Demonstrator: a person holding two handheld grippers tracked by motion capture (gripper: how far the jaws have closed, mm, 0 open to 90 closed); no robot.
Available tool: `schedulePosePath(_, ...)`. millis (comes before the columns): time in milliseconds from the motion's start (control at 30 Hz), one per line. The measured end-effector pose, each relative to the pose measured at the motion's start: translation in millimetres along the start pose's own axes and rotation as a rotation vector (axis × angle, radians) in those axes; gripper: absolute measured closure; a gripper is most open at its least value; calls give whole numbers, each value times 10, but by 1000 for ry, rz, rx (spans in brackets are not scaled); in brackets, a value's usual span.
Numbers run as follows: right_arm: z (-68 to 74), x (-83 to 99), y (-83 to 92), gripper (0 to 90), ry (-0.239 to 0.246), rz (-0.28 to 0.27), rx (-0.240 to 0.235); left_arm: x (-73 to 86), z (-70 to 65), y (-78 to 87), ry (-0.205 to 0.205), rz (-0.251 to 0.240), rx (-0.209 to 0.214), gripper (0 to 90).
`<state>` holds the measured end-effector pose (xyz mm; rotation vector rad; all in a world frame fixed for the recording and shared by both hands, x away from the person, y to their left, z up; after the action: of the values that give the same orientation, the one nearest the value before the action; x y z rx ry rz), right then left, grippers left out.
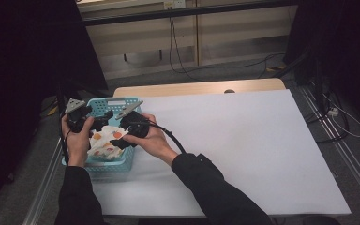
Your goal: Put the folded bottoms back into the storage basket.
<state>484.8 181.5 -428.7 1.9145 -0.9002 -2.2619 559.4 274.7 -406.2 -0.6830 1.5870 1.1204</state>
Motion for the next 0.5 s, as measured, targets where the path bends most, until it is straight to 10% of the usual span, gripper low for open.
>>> schedulePosePath(500,-189,180,341,118,-51,-26,72,-72,-286,5,6,22,35,53)
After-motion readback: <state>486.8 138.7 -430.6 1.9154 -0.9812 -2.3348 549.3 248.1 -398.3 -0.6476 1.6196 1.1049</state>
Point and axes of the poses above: each handheld gripper's, and its own axes: y roughly backward along the jaws, x roughly out of its underside, z roughly to its left, the point moved 10 cm from there along -y, roughly forward along the jaws, and after that the axes turned 4 degrees about -z, right-handed, at the moved point
